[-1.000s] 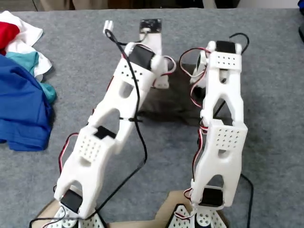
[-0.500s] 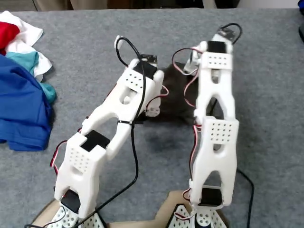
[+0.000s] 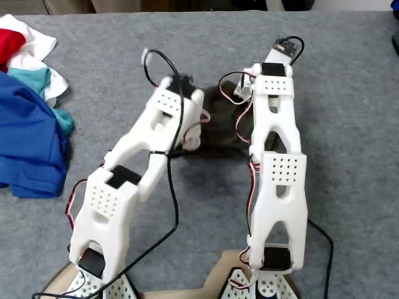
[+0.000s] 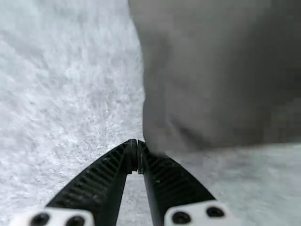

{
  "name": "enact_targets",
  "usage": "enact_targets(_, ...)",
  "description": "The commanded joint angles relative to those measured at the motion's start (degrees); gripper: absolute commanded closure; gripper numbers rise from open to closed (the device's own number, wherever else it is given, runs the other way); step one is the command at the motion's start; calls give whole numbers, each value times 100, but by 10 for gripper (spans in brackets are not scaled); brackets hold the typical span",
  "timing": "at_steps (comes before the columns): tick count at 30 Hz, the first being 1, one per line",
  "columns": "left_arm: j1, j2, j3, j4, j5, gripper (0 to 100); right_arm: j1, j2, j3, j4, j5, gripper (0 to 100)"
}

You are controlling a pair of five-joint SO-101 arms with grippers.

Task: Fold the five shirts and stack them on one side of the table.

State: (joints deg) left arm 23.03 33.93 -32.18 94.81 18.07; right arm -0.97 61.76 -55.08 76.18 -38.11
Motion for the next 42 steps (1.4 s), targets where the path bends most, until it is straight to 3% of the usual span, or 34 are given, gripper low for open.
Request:
enact_targets(1,-44,-673,-1143,97,9,980,22,4,-259,-53,70,991)
enact_targets(4,-35,-673,-1644,0,18,980,48,4,-259,-53,70,991)
enact_targets(10,-35,-224,-1477,-396,26,980,48,4,-259,-44,70,991)
enact_targets(24,-211,1578,-1415,62,316,980,40,31,-259,-97,70,991)
enact_targets(31,-686,1640,-1442,229,-229,980,57,22,-268,-97,70,991)
enact_targets(37,-686,1622,-1468,378,-360,980,22,-4,-303,-97,70,991)
enact_targets(42,-765,1235,-2426,501,-352,980,4,4,-1007,325,70,991)
